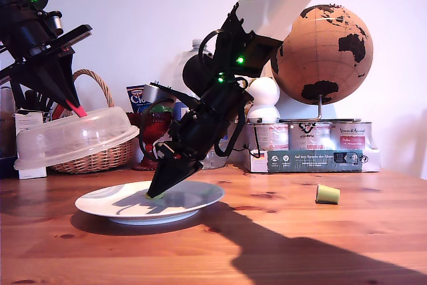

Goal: Lift the plastic dome with your left arm while removing the green coffee capsule from the plate using your right arm.

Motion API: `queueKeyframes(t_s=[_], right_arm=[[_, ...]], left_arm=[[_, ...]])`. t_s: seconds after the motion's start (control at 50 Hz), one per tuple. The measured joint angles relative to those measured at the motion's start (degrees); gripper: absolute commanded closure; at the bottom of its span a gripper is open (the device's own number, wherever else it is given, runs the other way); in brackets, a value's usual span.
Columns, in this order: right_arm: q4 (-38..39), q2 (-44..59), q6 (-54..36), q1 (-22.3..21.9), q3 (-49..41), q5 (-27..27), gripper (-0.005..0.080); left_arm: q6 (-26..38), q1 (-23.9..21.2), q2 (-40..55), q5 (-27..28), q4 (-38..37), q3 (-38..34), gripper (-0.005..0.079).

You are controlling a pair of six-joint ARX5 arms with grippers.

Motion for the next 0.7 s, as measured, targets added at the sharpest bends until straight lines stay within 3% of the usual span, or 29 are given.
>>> queueKeyframes(t_s=[0.5,0.7], right_arm=[[-3.04,0.0,2.36,0.04,5.42,1.09,0.0763],[-4.66,0.0,1.4,0.0,5.42,2.45,0.057]], left_arm=[[0.02,0.0,0.0,0.0,0.0,0.0,0.0764],[0.02,0.0,0.0,0.02,0.0,0.0,0.0764]])
